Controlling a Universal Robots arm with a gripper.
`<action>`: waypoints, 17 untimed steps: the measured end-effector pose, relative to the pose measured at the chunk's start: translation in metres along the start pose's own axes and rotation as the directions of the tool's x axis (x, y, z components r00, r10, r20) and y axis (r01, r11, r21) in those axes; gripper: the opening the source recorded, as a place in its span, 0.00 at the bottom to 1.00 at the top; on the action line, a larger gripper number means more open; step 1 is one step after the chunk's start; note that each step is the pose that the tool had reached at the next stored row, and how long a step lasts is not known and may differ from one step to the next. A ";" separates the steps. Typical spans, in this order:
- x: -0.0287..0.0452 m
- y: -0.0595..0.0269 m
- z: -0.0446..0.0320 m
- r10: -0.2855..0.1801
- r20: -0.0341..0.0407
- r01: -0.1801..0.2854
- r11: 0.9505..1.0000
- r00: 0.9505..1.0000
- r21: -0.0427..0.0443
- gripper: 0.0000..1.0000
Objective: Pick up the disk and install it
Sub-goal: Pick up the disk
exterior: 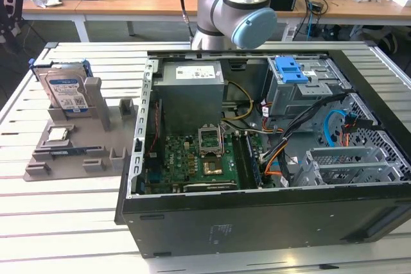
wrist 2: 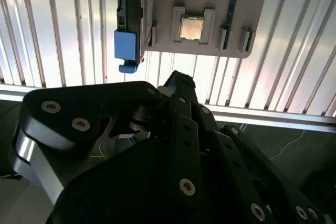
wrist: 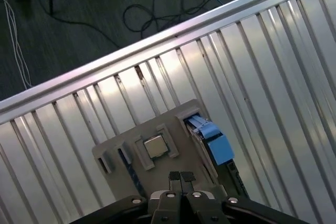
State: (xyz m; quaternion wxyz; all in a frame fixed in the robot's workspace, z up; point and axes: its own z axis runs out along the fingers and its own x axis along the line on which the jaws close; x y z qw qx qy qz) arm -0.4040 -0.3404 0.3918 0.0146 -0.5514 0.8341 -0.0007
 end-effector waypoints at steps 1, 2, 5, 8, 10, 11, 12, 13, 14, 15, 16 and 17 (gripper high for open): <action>0.0000 0.0000 0.0000 -0.009 0.000 0.009 1.000 1.000 0.000 0.11; 0.0000 0.0000 0.0000 -0.017 0.000 0.017 1.000 1.000 0.000 0.11; 0.0000 0.0000 0.0000 -0.051 0.001 0.051 0.999 0.999 -0.001 0.11; 0.0000 0.0000 0.0000 -0.081 0.001 0.081 0.997 0.997 -0.002 0.11; 0.0000 0.0000 0.0000 -0.103 0.001 0.103 0.995 0.995 -0.002 0.11; 0.0000 0.0000 0.0000 -0.111 0.001 0.111 0.994 0.994 -0.002 0.11; 0.0000 0.0000 0.0000 -0.119 0.002 0.119 0.993 0.993 -0.002 0.11; 0.0000 0.0000 0.0000 -0.142 0.002 0.142 0.990 0.990 -0.003 0.11; 0.0000 0.0000 0.0001 -0.165 0.002 0.165 0.986 0.986 -0.003 0.11; 0.0000 -0.0001 0.0002 -0.181 0.001 0.181 0.983 0.983 -0.003 0.11; 0.0000 -0.0001 0.0001 -0.193 -0.008 0.193 0.981 0.981 -0.001 0.11; 0.0000 0.0000 0.0001 -0.201 -0.013 0.201 0.980 0.980 0.000 0.11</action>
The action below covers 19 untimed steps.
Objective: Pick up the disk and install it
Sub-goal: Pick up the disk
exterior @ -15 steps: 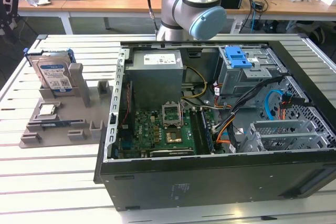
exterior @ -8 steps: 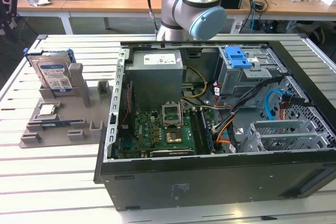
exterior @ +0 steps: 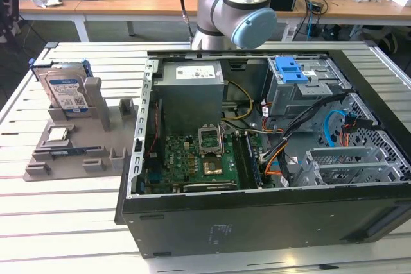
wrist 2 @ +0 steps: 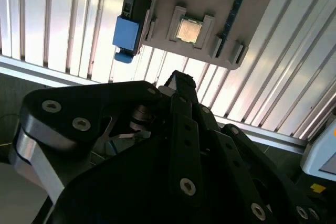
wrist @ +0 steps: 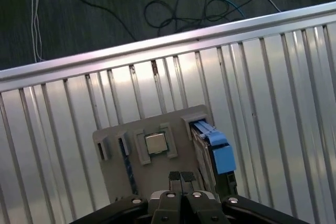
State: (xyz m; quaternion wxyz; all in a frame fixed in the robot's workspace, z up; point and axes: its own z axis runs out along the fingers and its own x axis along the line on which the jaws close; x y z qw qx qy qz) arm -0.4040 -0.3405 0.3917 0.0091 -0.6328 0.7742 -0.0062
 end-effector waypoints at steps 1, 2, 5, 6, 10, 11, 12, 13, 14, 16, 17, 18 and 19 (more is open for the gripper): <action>0.0000 0.0000 -0.0001 -0.004 0.000 0.004 1.000 1.000 0.000 0.11; -0.0002 -0.0001 -0.0001 -0.007 -0.001 0.007 1.000 1.000 -0.006 0.11; -0.0002 -0.0004 0.0000 -0.016 -0.006 0.015 0.999 1.000 -0.031 0.11; -0.0002 -0.0003 0.0001 -0.022 -0.007 0.021 0.999 1.000 -0.037 0.11; -0.0001 -0.0004 0.0000 -0.077 -0.006 0.077 0.996 0.997 -0.037 0.11; -0.0001 -0.0004 0.0000 -0.078 -0.006 0.077 0.996 0.997 -0.037 0.11; -0.0001 -0.0004 0.0000 -0.078 -0.006 0.078 0.996 0.997 -0.037 0.11; -0.0002 -0.0004 0.0000 -0.078 -0.006 0.078 0.996 0.997 -0.037 0.11; -0.0001 -0.0004 -0.0001 -0.078 -0.006 0.078 0.996 0.997 -0.037 0.11; -0.0001 -0.0004 0.0000 -0.078 -0.006 0.078 0.996 0.997 -0.037 0.11; -0.0001 -0.0004 0.0000 -0.078 -0.006 0.078 0.996 0.997 -0.037 0.11; -0.0001 -0.0004 0.0000 -0.079 -0.006 0.078 0.996 0.997 -0.037 0.17; -0.0001 -0.0004 0.0000 -0.079 -0.006 0.078 0.996 0.997 -0.037 0.24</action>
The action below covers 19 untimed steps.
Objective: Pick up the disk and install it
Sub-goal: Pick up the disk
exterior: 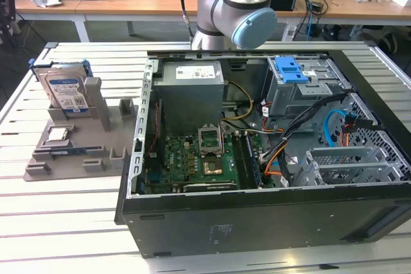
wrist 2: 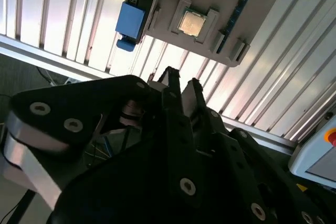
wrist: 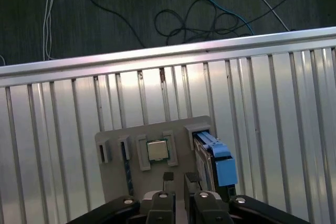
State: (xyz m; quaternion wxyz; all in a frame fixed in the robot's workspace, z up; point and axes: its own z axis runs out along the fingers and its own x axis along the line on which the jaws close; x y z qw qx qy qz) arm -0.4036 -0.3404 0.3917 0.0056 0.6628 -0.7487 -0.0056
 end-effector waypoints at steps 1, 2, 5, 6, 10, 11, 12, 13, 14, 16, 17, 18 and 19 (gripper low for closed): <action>0.0000 0.0000 0.0000 0.000 0.000 0.000 1.000 1.000 0.000 0.29; 0.0000 0.0000 0.0000 0.000 0.000 0.000 1.000 1.000 0.000 0.35; 0.0000 0.0000 0.0000 -0.001 0.000 0.001 1.000 1.000 0.000 0.53; 0.0000 0.0000 0.0000 -0.001 0.000 0.001 1.000 1.000 0.000 0.59; 0.0000 0.0000 0.0000 -0.001 0.000 0.001 1.000 1.000 0.000 0.66; -0.0002 0.0000 0.0001 -0.001 0.000 0.001 1.000 1.000 0.000 0.66; -0.0014 0.0001 0.0001 -0.001 0.000 0.001 1.000 1.000 0.000 0.66; -0.0042 0.0003 0.0002 -0.001 0.000 0.001 1.000 1.000 0.000 0.66; -0.0082 0.0007 0.0002 -0.001 0.000 0.001 1.000 1.000 0.000 0.66; -0.0120 0.0008 0.0005 -0.001 0.000 0.001 1.000 1.000 0.000 0.66; -0.0127 0.0007 0.0007 -0.001 0.000 0.001 1.000 1.000 0.000 0.66; -0.0136 0.0005 0.0009 -0.001 0.000 0.001 1.000 1.000 0.000 0.66; -0.0141 0.0004 0.0010 -0.001 0.000 0.001 1.000 1.000 0.000 0.66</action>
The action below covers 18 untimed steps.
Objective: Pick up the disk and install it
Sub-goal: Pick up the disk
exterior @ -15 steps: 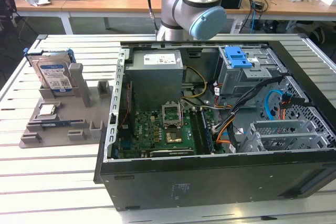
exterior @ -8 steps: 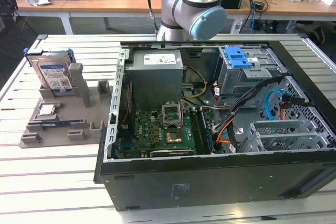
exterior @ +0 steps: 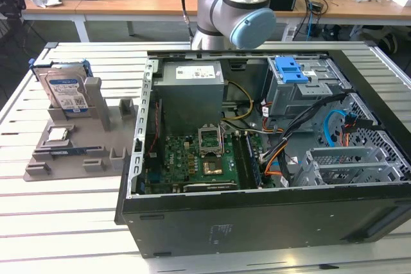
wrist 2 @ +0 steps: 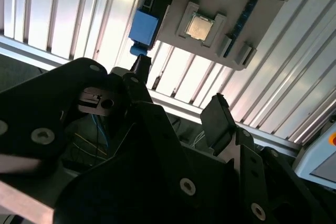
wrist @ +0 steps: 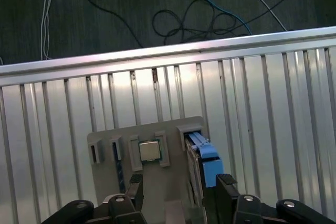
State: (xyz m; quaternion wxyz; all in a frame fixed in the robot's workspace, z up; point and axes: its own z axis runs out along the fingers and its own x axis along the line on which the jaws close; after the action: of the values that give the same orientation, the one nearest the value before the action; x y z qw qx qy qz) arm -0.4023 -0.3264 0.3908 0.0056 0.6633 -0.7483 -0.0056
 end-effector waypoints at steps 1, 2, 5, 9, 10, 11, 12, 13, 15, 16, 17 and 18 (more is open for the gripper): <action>-0.0008 -0.0002 0.0003 0.000 0.000 0.000 1.000 1.000 0.000 0.66; -0.0012 -0.0003 0.0005 0.000 0.000 0.000 1.000 1.000 0.000 0.66; -0.0023 -0.0007 0.0010 0.000 0.000 0.000 1.000 1.000 0.000 0.66; -0.0052 -0.0017 0.0025 0.000 0.000 0.000 1.000 1.000 0.000 0.66; -0.0065 -0.0020 0.0029 0.000 0.000 0.000 1.000 1.000 0.000 0.66; -0.0081 -0.0022 0.0033 0.000 0.000 0.000 1.000 1.000 0.000 0.66; -0.0095 -0.0023 0.0035 0.000 0.000 0.000 1.000 1.000 0.000 0.66; -0.0109 -0.0023 0.0037 0.000 0.000 0.000 1.000 1.000 0.000 0.66; -0.0144 -0.0024 0.0039 0.000 0.000 0.000 1.000 1.000 0.000 0.66; -0.0160 -0.0024 0.0040 0.000 0.000 0.000 1.000 1.000 0.000 0.66; -0.0177 -0.0024 0.0041 0.000 0.000 0.000 1.000 1.000 0.000 0.66; -0.0192 -0.0024 0.0042 0.000 0.000 0.000 1.000 1.000 0.000 0.66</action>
State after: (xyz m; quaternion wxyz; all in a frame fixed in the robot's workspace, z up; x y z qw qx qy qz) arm -0.3976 -0.3076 0.3865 0.0056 0.6633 -0.7483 -0.0056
